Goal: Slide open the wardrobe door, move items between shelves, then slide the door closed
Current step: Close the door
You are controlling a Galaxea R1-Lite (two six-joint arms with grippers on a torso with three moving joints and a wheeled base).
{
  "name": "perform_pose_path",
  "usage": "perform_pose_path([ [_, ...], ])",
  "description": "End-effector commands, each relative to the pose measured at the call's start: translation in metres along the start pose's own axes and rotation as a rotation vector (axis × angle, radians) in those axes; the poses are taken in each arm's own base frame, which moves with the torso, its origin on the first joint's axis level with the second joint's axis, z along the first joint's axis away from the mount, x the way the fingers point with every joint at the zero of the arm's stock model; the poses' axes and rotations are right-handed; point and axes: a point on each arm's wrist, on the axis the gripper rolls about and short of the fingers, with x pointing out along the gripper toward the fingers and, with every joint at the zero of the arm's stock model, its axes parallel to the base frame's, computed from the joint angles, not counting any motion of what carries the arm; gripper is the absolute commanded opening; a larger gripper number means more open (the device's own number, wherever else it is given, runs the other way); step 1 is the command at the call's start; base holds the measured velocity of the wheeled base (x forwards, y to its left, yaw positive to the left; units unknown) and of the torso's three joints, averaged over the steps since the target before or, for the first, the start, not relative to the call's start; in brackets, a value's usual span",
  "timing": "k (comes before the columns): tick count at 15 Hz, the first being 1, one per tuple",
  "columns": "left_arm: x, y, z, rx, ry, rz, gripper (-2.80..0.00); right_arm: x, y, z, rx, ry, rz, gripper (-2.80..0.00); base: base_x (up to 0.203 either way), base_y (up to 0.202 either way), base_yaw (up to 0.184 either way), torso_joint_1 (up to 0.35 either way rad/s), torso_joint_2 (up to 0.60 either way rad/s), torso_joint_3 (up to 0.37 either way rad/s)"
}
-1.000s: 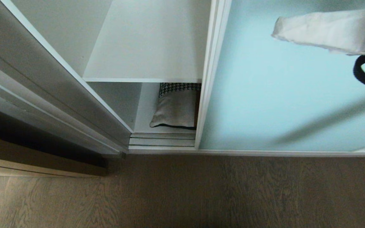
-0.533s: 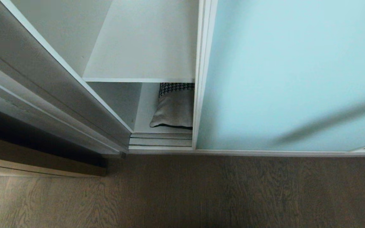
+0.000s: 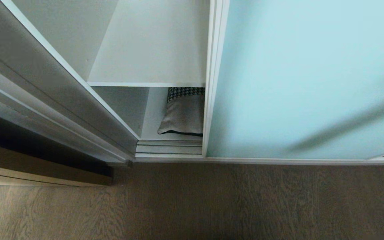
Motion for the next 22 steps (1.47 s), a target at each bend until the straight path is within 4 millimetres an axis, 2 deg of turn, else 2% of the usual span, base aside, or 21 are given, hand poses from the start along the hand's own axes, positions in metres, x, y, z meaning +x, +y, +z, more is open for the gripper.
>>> perform_pose_path([
  [1, 0.0, 0.0, 0.0, 0.0, 0.002, 0.0, -2.8, -0.038, -0.002, -0.048, -0.008, -0.055, -0.071, -2.8, 0.0, 0.0, 0.0, 0.0, 0.0, 0.0],
  [4, 0.0, 0.0, 0.0, 0.0, 0.002, 0.0, -2.8, -0.051, -0.005, -0.108, -0.016, -0.017, -0.114, -2.8, 0.0, 0.0, 0.0, 0.0, 0.0, 0.0],
  [6, 0.0, 0.0, 0.0, 0.0, 0.002, 0.0, -2.8, -0.048, -0.008, -0.142, -0.016, 0.051, -0.126, -2.8, 0.0, 0.0, 0.0, 0.0, 0.0, 0.0],
  [10, 0.0, 0.0, 0.0, 0.0, 0.002, 0.001, -2.8, -0.038, -0.011, -0.174, -0.057, 0.101, -0.097, -2.8, 0.0, 0.0, 0.0, 0.0, 0.0, 0.0],
  [12, 0.0, 0.0, 0.0, -0.003, 0.002, 0.001, -2.8, -0.037, -0.011, -0.182, -0.082, 0.137, -0.091, -2.8, 0.0, 0.0, 0.0, 0.0, 0.0, 0.0],
  [22, 0.0, 0.0, 0.0, -0.005, 0.002, 0.001, -2.8, -0.037, -0.012, -0.182, -0.079, 0.143, -0.09, -2.8, 0.0, 0.0, 0.0, 0.0, 0.0, 0.0],
])
